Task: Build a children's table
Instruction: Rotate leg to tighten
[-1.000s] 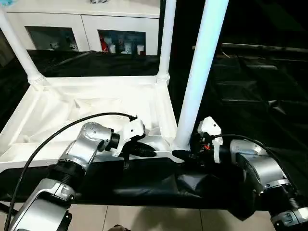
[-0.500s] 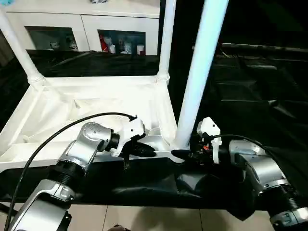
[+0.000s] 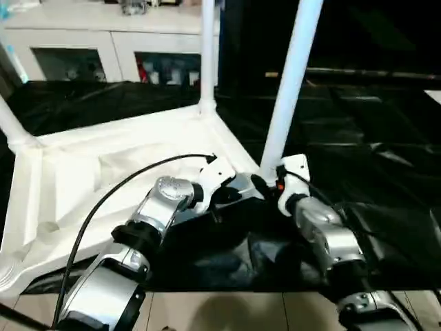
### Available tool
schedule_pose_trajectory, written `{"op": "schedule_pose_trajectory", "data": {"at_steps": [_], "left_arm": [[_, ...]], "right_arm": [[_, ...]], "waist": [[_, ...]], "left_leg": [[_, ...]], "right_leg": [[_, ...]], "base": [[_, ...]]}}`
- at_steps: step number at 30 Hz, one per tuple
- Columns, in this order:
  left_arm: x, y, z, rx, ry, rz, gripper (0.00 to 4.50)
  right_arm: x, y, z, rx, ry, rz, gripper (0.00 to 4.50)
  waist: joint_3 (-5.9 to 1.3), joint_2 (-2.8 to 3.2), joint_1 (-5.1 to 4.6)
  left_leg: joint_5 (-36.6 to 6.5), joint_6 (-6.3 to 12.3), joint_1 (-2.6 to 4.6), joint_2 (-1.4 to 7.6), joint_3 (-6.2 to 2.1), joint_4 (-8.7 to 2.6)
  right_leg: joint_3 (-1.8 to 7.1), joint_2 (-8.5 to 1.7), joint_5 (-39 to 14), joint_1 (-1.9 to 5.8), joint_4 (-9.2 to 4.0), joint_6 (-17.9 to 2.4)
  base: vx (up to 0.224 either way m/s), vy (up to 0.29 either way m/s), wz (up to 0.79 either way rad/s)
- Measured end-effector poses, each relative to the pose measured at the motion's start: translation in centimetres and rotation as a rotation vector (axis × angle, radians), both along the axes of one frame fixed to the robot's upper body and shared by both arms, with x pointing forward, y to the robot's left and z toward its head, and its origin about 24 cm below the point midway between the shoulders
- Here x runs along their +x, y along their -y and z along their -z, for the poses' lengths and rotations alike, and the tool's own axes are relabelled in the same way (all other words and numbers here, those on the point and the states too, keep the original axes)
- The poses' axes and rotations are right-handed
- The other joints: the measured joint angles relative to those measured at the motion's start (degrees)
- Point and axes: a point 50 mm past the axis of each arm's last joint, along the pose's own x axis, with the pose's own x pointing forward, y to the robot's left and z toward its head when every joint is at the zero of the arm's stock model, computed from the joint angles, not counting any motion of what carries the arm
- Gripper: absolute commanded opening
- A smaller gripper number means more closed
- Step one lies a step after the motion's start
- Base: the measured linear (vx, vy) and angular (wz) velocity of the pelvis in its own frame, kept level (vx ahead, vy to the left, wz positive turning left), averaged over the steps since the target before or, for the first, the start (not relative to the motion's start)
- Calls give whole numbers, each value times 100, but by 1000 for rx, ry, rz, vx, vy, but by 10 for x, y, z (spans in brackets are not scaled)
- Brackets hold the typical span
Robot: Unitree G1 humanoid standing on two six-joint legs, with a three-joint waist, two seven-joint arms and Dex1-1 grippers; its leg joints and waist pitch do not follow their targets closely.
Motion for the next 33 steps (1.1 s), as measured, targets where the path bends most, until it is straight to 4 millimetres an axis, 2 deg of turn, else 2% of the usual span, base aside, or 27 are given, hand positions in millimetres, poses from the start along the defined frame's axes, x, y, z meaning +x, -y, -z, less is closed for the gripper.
{"op": "schedule_pose_trajectory", "data": {"at_steps": [3,5,8,11,17,19,24,28,33], "left_arm": [[2,-4,-2,8,9,18,0],[2,-7,-4,9,18,32,0],[1,-17,-6,10,19,71,0],[-4,-29,-7,-7,4,138,0],[-13,-47,-11,-10,-25,263,0],[-16,-52,-12,-14,-41,283,0],[-22,-52,-14,-24,-65,335,0],[-24,-49,-14,-22,-68,357,0],[-25,-50,-13,-20,-75,353,0]], "right_arm": [[0,-1,-1,10,11,-30,347],[0,3,-2,10,14,-64,372],[-3,17,-8,7,-2,-208,383],[-14,33,-15,-49,2,-387,383],[-35,50,-27,-99,-62,-666,383],[-36,49,-28,-93,-61,-689,383],[-36,36,-27,-65,-49,-721,383],[-35,29,-29,-71,-42,-754,383],[-34,29,-26,-70,-56,-752,368]], "waist": [[0,0,-22],[0,-1,-26],[4,-6,-20],[5,-8,39],[6,-12,170],[8,-15,165],[10,-16,242],[12,-20,270],[14,-23,250]], "left_leg": [[0,0,-12,-5,7,-4],[0,0,-26,-5,12,-3],[0,0,-25,-3,19,-8],[-1,0,-22,-4,23,-40],[-2,-1,-25,14,29,-95],[-2,-2,-35,18,35,-96],[-1,-4,-97,18,40,-64],[-7,-14,-101,14,44,-39],[-7,-14,-99,13,47,-14]], "right_leg": [[1,-8,1,5,9,-1],[1,-13,4,-4,23,-5],[-3,-19,9,-14,53,-12],[-6,-19,61,-16,54,-49],[-19,-4,38,-45,56,-38],[-17,-2,37,-63,62,-39],[-8,-6,36,-131,104,-41],[-7,-18,36,-131,132,-41],[-2,-25,36,-128,150,-41]], "base": [[0,0,0],[0,0,0],[0,0,0],[0,0,0],[26,-16,1],[0,0,0],[0,0,0],[0,0,0],[0,0,0]]}}
